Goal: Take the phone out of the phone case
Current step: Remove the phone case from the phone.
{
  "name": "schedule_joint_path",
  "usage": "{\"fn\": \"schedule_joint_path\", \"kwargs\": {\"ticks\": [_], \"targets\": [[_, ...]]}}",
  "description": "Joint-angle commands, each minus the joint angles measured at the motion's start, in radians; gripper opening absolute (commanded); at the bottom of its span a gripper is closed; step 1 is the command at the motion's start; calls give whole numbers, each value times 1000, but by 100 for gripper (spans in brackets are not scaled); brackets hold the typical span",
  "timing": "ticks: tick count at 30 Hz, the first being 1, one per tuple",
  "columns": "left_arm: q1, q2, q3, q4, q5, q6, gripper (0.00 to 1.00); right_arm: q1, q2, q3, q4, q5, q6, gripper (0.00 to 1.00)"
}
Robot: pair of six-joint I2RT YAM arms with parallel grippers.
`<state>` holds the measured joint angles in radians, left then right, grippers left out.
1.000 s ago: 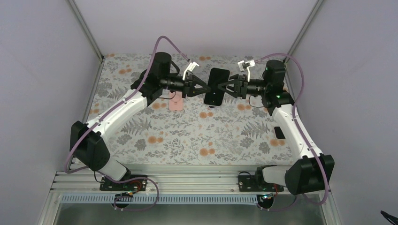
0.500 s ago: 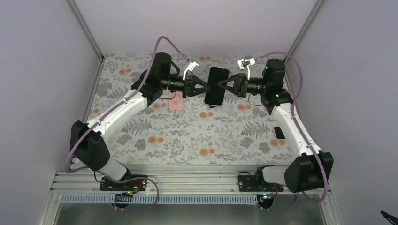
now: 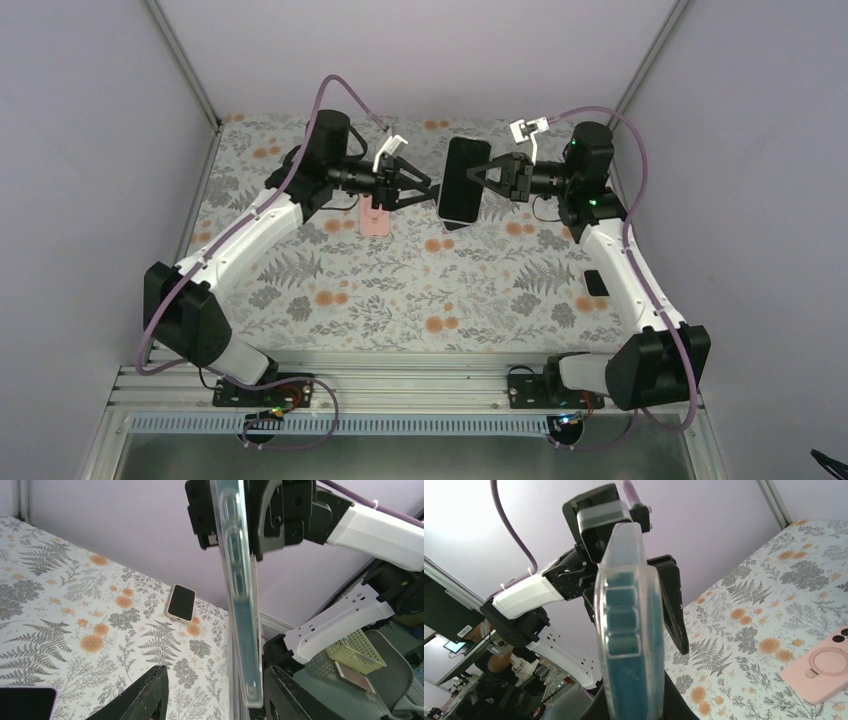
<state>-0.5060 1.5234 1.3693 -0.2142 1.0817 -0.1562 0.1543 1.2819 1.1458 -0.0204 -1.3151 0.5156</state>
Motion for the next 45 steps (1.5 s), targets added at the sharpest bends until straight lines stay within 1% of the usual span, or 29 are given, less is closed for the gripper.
{"fn": "schedule_joint_path", "kwargs": {"ticks": [1, 7, 10, 17, 22, 30, 40, 45], "targets": [[4, -61, -39, -2, 60, 75, 48, -23, -21, 60, 114, -42, 95, 4], [-4, -70, -62, 28, 69, 57, 48, -45, -37, 30, 237, -14, 235, 4], [-23, -70, -71, 46, 66, 39, 48, -47, -44, 18, 271, -3, 275, 4], [-59, -49, -46, 57, 50, 12, 46, -48, -60, 11, 272, 20, 279, 4], [-60, -39, -35, 85, 57, -31, 45, -48, -70, 4, 267, 22, 269, 4], [-62, -31, -27, 93, 40, -44, 44, -47, -85, -17, 265, 25, 261, 4], [-65, -9, -26, 75, -2, -37, 37, -46, -87, -23, 279, 24, 271, 4], [-65, 1, -19, 46, -62, -22, 33, -46, -89, -24, 286, 21, 279, 4]]}}
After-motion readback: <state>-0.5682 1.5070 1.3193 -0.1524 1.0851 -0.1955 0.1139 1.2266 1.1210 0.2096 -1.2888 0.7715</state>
